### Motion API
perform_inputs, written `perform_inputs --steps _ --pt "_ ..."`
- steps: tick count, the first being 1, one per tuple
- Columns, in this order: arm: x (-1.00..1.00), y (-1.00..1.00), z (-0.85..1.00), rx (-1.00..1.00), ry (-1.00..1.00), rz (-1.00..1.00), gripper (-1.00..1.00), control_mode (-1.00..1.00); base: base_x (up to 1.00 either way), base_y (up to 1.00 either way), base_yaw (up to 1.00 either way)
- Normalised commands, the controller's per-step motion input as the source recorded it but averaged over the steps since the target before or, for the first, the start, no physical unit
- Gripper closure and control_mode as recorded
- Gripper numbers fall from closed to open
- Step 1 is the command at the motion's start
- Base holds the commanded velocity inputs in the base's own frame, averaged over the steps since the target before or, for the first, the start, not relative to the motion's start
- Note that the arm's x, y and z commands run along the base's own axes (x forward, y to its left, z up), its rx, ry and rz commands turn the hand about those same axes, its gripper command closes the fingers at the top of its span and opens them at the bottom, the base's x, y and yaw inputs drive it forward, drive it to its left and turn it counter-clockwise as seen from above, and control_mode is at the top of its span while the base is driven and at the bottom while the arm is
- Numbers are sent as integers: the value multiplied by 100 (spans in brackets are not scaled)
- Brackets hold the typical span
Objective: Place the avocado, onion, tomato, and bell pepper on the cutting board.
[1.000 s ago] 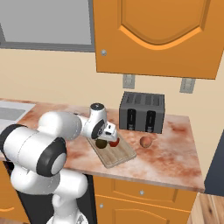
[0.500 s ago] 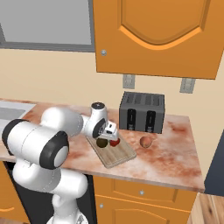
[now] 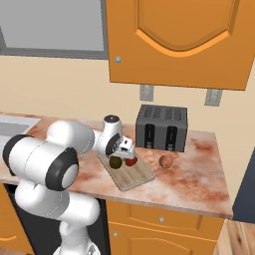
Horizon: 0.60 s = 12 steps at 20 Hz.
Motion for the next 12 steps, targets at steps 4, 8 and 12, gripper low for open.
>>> perform_inputs --steps 4,8,12 --pt "-3 0 14 0 0 0 -100 -100 0 0 0" --pt "0 0 14 0 0 0 -100 -100 0 0 0" --pt "-5 0 40 -1 -3 0 -100 -100 0 0 0"
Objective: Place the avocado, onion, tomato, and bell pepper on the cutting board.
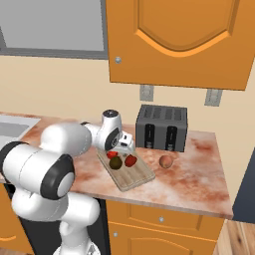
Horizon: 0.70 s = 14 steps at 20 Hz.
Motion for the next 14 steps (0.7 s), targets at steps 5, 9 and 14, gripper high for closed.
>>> perform_inputs --steps 5,9,14 --pt "-29 -5 56 -1 -8 0 -100 -100 0 0 0" --pt "-51 -19 50 0 -5 0 -100 -100 0 0 0" --pt "-61 -36 36 -1 -8 0 -100 -100 0 0 0"
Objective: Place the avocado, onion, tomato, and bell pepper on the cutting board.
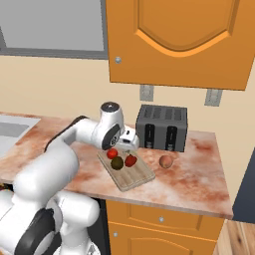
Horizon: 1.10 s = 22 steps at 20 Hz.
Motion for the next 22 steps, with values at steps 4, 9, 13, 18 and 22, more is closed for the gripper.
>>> perform_inputs --steps 4,9,13,18,22 --pt "-56 -47 19 -8 -11 -1 -100 -100 0 0 0" --pt "-38 -52 12 -7 -8 -1 -100 -100 0 0 0" --pt "-9 -53 2 -1 -2 0 -100 -100 0 0 0" --pt "0 -53 0 0 0 0 -100 -100 0 0 0" --pt "8 -36 0 0 0 0 -100 -100 0 0 0"
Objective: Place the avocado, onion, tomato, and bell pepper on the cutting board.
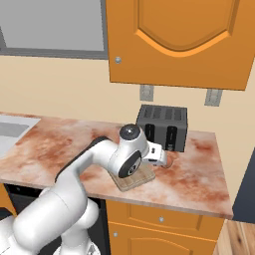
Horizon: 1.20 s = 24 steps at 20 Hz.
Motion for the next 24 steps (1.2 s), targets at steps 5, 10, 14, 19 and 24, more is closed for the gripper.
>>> perform_inputs --steps 5,10,14,19,24 --pt "19 -24 2 0 0 0 -100 -100 0 0 0" --pt "30 -10 4 0 1 0 -100 -100 0 0 0" --pt "37 -1 0 0 3 0 -100 -100 0 0 0" --pt "39 -8 0 0 3 -1 -100 -100 0 0 0" --pt "18 -25 -6 0 3 -1 -100 -100 0 0 0"
